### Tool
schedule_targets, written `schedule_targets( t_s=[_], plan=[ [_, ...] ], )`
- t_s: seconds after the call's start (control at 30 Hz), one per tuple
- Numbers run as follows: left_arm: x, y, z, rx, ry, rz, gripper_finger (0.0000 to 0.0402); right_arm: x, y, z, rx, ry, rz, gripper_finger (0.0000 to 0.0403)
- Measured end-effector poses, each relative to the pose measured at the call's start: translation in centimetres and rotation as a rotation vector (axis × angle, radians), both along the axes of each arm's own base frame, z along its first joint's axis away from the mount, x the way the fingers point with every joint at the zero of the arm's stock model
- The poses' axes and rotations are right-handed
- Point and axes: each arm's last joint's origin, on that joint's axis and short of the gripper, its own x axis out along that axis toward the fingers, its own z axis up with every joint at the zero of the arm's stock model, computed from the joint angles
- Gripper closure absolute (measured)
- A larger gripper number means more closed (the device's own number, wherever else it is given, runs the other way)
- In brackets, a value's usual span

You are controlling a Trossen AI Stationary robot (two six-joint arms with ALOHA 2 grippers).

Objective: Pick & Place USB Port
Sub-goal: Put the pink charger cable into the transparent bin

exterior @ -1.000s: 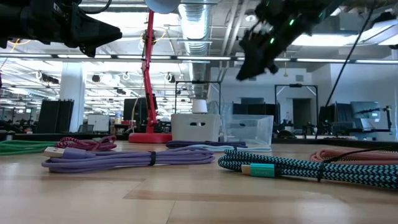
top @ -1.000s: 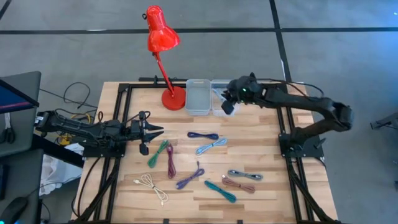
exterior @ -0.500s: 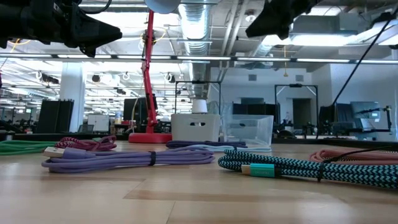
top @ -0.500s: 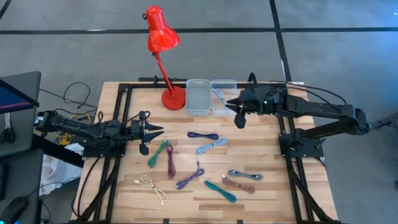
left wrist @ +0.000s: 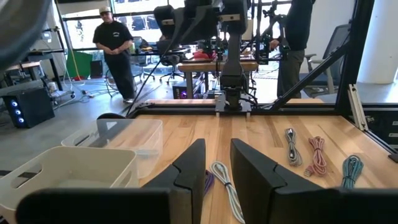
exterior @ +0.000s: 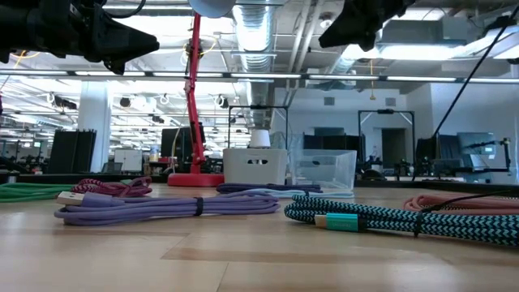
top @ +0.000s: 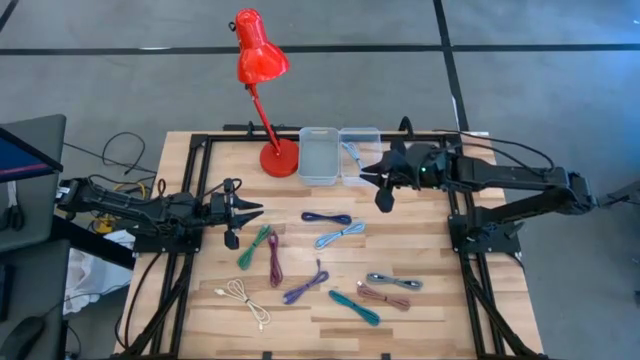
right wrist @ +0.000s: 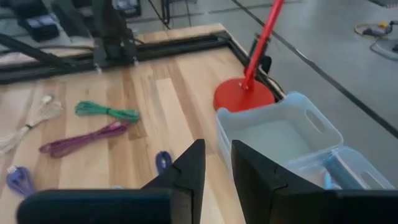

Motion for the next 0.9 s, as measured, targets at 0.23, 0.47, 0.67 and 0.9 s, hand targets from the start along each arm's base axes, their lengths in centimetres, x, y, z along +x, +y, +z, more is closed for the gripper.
schedule_targets(
  t_s=[0.23, 0.47, 0.67, 0.9],
  plan=[
    [0.0, 0.0, 0.1, -0.002, -0.009, -0.001, 0.0326, 0.2, 2.3, -0.1, -0.065, 0.028, 0.125, 0.0331],
    [0.0, 0.0, 0.1, -0.002, -0.011, -0.002, 0.0326, 0.2, 5.0, -0.3, -0.075, 0.051, 0.244, 0.0331],
    [0.0, 0.0, 0.1, -0.002, -0.011, -0.002, 0.0326, 0.1, 6.5, -0.3, -0.077, 0.048, 0.306, 0.0331],
    [0.0, 0.0, 0.2, -0.004, -0.019, -0.002, 0.0326, 0.2, 6.7, 0.0, 0.016, -0.007, 0.269, 0.0331]
  ],
)
